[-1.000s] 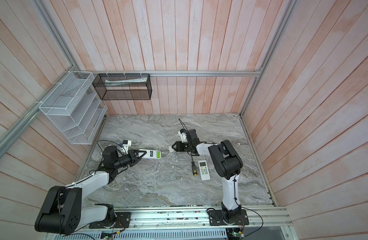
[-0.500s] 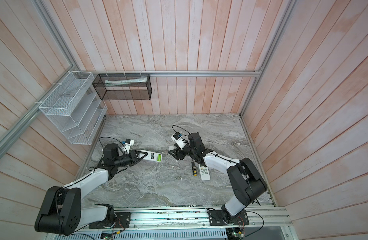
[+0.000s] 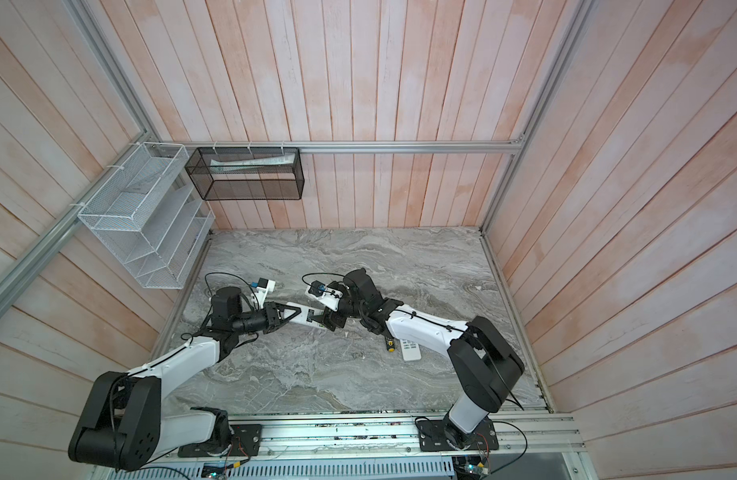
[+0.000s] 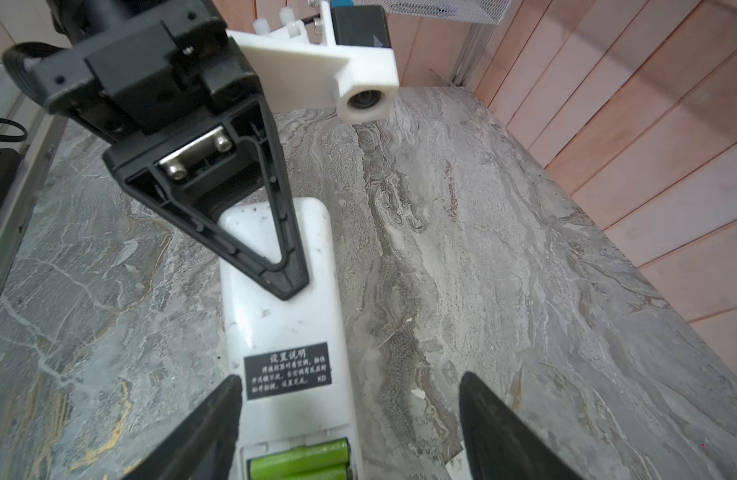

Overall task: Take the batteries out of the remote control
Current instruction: 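Grasp the white remote with the right gripper beside the left gripper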

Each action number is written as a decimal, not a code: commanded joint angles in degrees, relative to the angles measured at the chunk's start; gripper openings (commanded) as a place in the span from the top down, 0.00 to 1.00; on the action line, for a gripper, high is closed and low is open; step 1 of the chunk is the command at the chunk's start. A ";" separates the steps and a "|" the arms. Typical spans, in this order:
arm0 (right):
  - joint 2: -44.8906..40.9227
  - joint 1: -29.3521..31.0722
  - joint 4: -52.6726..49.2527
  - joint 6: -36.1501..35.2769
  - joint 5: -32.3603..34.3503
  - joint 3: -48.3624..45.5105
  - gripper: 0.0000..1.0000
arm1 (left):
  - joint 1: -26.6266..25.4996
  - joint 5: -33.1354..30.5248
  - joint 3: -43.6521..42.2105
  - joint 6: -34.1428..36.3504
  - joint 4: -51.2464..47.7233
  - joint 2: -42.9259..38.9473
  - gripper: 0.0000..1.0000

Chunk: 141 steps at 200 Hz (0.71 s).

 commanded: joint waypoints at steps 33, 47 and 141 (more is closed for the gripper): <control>3.47 2.45 -4.30 -0.85 -0.79 2.91 0.17 | -0.37 0.75 2.44 0.64 0.61 -0.48 1.00; 4.14 2.65 -4.41 -0.32 -0.09 3.21 0.17 | -0.42 0.80 2.56 0.64 0.66 -0.42 1.00; 6.64 2.68 -4.29 1.08 1.46 5.22 0.28 | -0.48 1.11 2.58 1.17 0.42 -0.56 1.00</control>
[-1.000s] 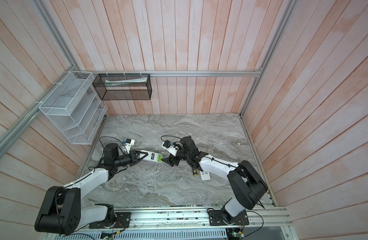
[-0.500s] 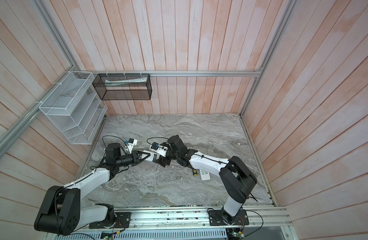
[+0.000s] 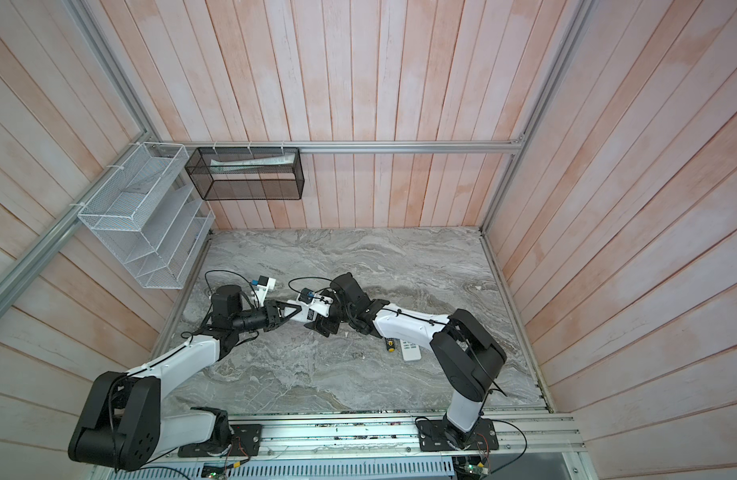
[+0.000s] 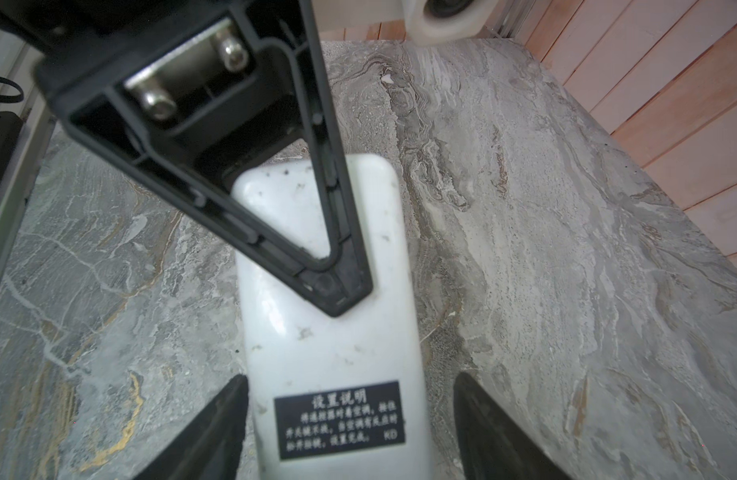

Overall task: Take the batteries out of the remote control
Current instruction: 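Grasp the white remote with the right gripper beside the left gripper, then open the left gripper and withdraw it while the right holds the remote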

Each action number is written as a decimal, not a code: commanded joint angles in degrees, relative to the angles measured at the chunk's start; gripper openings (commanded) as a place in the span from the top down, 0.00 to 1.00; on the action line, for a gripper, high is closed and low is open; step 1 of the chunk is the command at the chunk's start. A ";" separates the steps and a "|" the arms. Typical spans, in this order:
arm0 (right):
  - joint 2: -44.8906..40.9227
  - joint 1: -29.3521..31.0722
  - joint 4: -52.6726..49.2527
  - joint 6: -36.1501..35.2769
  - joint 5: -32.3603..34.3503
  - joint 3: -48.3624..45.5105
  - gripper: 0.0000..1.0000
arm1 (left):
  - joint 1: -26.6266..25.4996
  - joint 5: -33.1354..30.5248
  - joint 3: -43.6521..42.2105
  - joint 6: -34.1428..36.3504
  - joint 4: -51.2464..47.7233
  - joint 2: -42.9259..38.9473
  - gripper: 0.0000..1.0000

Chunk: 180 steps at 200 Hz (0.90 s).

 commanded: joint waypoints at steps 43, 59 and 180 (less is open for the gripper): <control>1.90 0.21 -2.31 -0.08 -0.79 2.86 0.41 | -0.24 1.71 1.87 1.47 0.53 -0.56 1.00; 2.07 0.23 -2.91 -0.49 -1.42 3.02 0.47 | -0.19 2.07 2.19 1.85 0.38 -0.32 1.00; 1.37 0.28 -2.65 15.96 4.20 -1.93 0.62 | 2.71 -7.39 6.36 4.48 -11.35 -0.10 0.00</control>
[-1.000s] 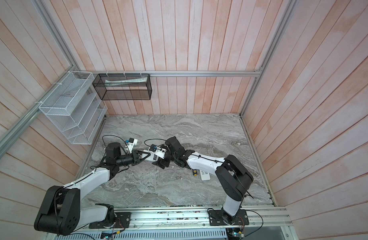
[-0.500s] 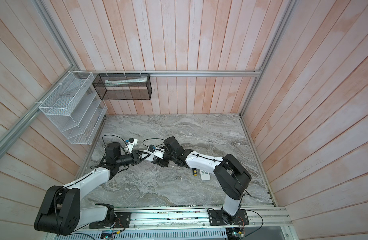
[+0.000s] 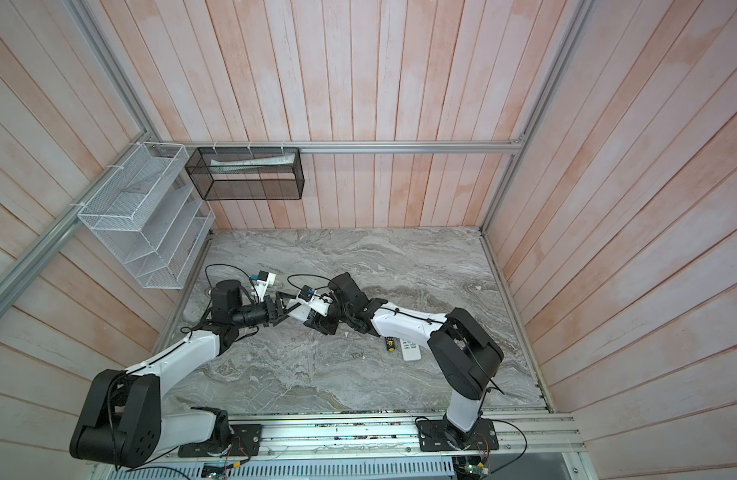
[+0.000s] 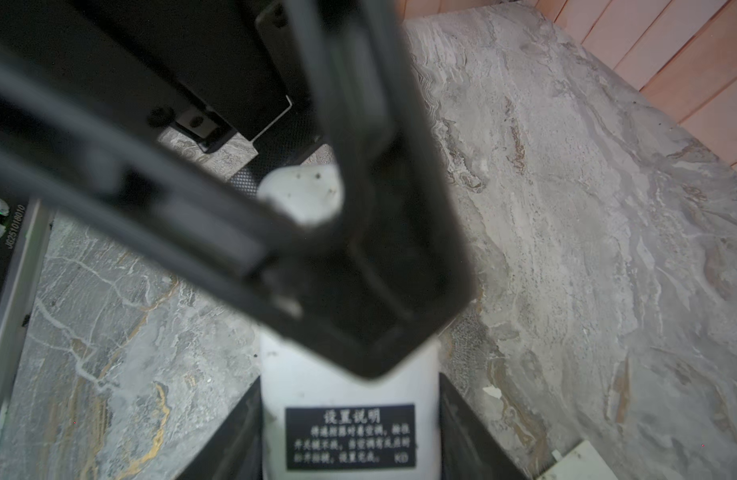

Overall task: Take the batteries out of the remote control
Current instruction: 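Open the left gripper and withdraw it while the right holds the remote, then lower the white remote onto the table with the right gripper and release it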

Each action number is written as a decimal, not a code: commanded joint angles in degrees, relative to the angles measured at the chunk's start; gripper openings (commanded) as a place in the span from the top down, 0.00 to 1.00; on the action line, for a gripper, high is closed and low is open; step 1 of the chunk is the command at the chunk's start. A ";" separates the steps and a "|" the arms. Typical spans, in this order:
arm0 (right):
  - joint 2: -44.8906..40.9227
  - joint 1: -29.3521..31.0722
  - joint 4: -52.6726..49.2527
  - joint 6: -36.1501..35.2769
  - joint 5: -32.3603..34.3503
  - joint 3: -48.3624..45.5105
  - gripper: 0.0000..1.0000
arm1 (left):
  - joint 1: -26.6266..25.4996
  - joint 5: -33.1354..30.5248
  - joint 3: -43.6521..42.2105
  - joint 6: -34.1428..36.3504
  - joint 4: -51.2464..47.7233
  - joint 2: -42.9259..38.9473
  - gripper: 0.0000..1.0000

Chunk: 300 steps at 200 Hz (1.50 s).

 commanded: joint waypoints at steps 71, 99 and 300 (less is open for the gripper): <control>4.54 1.39 -11.42 19.85 16.60 -0.28 0.61 | 2.85 -21.62 4.16 3.42 -19.58 -8.70 0.00; 7.21 1.48 -14.98 23.79 18.81 3.08 0.61 | 2.84 -22.32 3.29 2.90 -20.09 -9.63 0.00; 15.04 3.24 -20.38 27.95 25.99 11.80 0.44 | 2.84 -22.32 1.38 3.07 -19.10 -8.68 0.00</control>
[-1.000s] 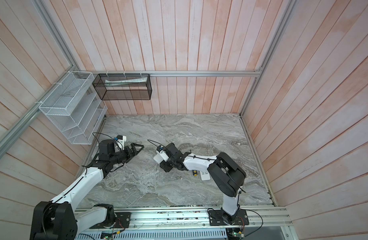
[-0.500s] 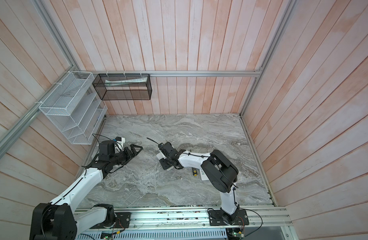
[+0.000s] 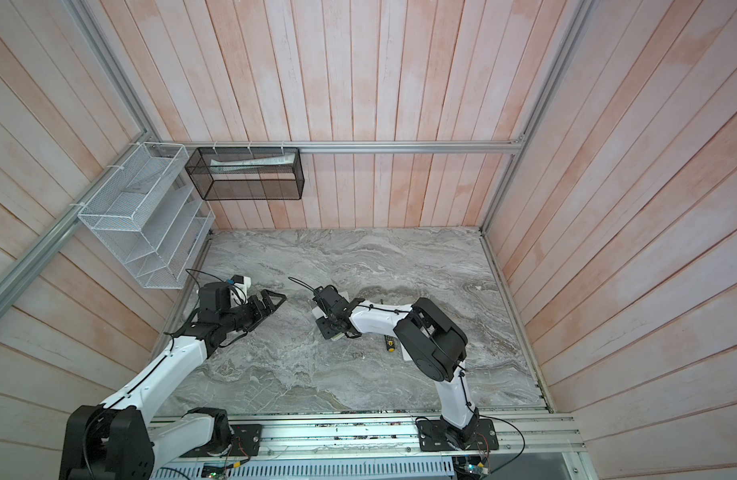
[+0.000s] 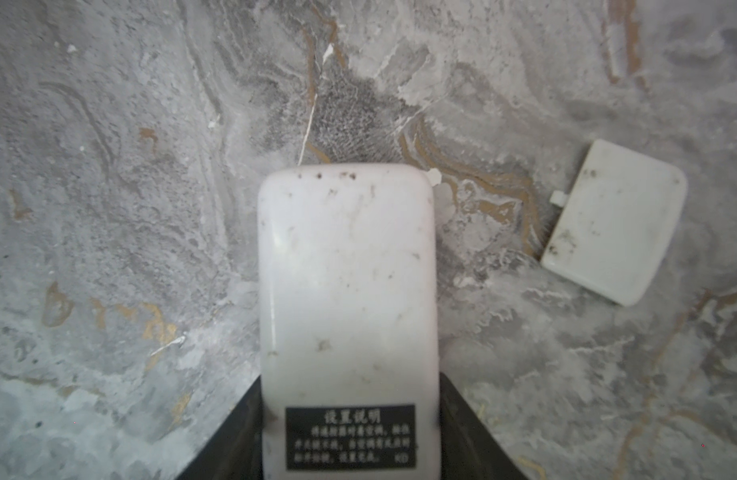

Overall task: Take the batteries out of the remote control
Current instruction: 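Lower the white remote onto the table with the right gripper and release it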

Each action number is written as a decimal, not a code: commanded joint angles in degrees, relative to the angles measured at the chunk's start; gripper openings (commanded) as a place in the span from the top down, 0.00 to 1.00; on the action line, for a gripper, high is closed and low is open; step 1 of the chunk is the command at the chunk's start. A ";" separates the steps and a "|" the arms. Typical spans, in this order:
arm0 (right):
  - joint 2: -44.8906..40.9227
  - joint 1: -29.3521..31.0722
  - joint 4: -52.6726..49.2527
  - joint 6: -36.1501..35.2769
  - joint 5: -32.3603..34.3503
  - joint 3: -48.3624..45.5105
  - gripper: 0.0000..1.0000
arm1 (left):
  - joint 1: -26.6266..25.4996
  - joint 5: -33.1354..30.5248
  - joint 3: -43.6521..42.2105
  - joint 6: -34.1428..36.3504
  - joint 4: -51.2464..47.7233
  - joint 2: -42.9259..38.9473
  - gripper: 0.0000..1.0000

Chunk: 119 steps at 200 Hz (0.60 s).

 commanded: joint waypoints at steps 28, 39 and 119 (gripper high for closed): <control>1.80 0.35 -1.79 -0.77 1.56 2.16 0.41 | 0.12 0.32 -1.31 0.54 1.29 0.38 0.00; 2.11 0.35 -2.05 -0.89 1.76 2.43 0.40 | 0.05 0.33 -1.38 0.55 1.43 0.35 0.00; 3.49 0.44 -3.78 -1.17 2.04 4.42 0.30 | 0.12 0.41 -1.61 0.82 1.29 0.38 0.00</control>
